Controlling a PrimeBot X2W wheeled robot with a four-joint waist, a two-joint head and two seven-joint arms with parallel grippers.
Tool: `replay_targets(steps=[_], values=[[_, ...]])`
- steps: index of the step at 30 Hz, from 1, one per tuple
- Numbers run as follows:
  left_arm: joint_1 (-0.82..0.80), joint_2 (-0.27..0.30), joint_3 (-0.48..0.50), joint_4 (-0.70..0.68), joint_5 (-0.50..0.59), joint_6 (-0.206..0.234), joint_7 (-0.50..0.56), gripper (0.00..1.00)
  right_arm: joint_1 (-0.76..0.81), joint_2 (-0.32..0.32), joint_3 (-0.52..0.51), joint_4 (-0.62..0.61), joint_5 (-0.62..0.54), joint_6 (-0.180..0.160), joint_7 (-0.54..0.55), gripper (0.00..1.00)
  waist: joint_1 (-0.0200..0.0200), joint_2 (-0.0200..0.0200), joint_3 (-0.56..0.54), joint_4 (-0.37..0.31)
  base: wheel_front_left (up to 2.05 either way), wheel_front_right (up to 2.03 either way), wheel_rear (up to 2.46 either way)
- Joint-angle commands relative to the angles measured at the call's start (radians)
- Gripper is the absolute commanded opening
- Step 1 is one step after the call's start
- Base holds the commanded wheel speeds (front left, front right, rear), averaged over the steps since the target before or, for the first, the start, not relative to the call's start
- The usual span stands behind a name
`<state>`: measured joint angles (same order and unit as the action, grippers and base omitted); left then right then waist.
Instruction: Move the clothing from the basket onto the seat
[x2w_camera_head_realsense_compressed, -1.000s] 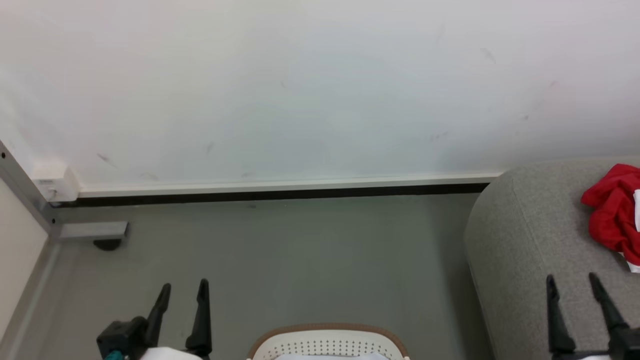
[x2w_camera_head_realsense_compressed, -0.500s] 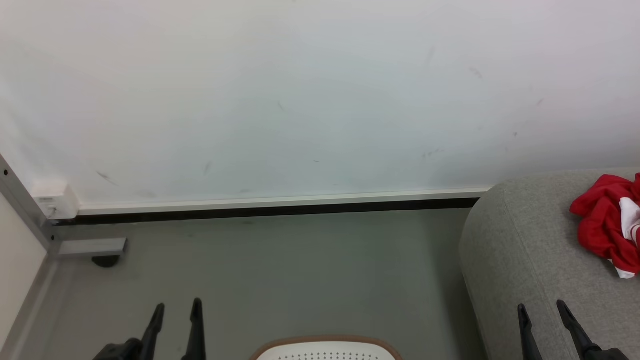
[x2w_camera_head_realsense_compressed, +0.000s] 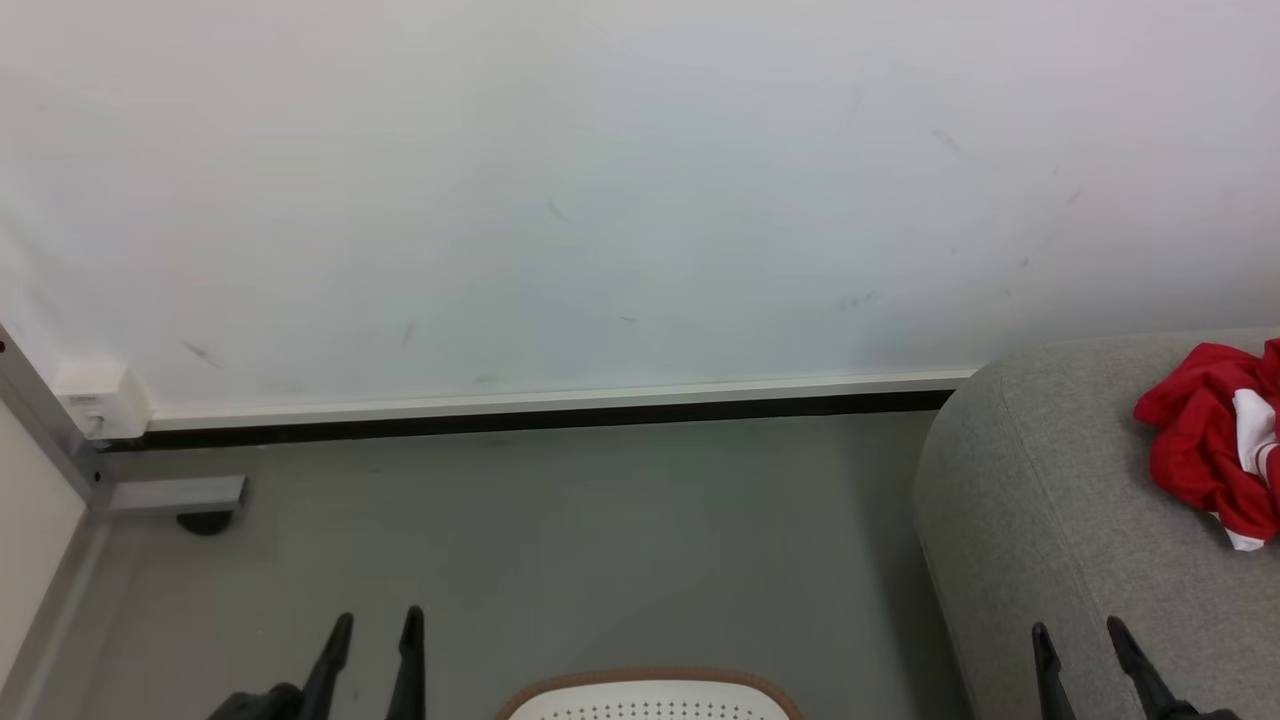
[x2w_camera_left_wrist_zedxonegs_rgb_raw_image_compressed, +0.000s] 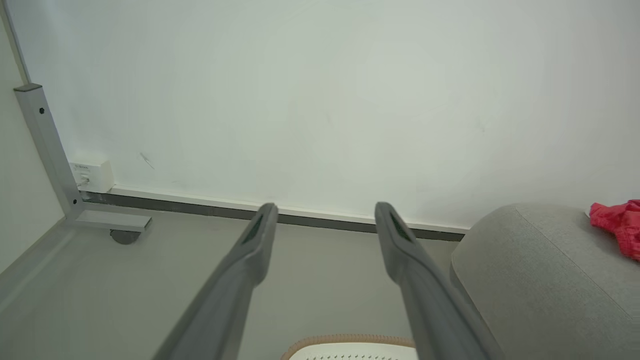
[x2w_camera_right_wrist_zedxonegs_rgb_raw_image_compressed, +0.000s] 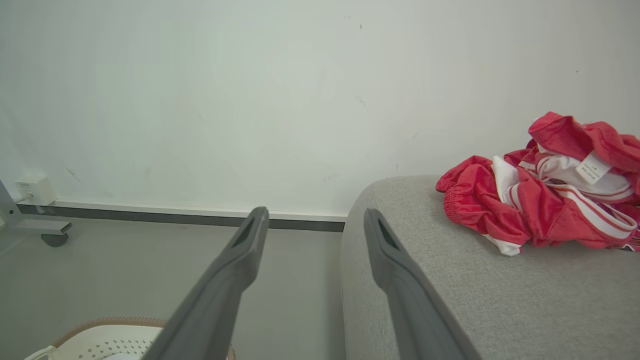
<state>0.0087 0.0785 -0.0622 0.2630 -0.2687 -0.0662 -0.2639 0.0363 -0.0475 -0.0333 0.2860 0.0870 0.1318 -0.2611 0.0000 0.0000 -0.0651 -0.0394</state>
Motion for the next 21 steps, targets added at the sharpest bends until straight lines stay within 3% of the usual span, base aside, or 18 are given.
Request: replay_targets(steps=[1, 5, 21], values=[[0.000, 0.000, 0.000, 0.000, -0.001, 0.000, 0.000, 0.00, 0.000, 0.000, 0.000, 0.000, 0.001, 0.000, 0.000, 0.00, 0.0000, 0.0000, 0.000, 0.000, 0.00, 0.00, 0.00], [0.016, -0.007, -0.005, 0.036, -0.006, -0.001, 0.004, 0.00, 0.012, 0.010, -0.002, 0.035, 0.006, 0.000, 0.007, 0.00, 0.0000, 0.0000, 0.000, 0.000, 0.00, 0.00, 0.00], [-0.019, -0.011, 0.036, 0.021, -0.286, -0.007, 0.085, 0.00, -0.030, 0.006, -0.022, 0.022, 0.325, 0.000, 0.086, 0.00, 0.0000, 0.0000, 0.008, 0.005, 0.00, 0.00, 0.00]])
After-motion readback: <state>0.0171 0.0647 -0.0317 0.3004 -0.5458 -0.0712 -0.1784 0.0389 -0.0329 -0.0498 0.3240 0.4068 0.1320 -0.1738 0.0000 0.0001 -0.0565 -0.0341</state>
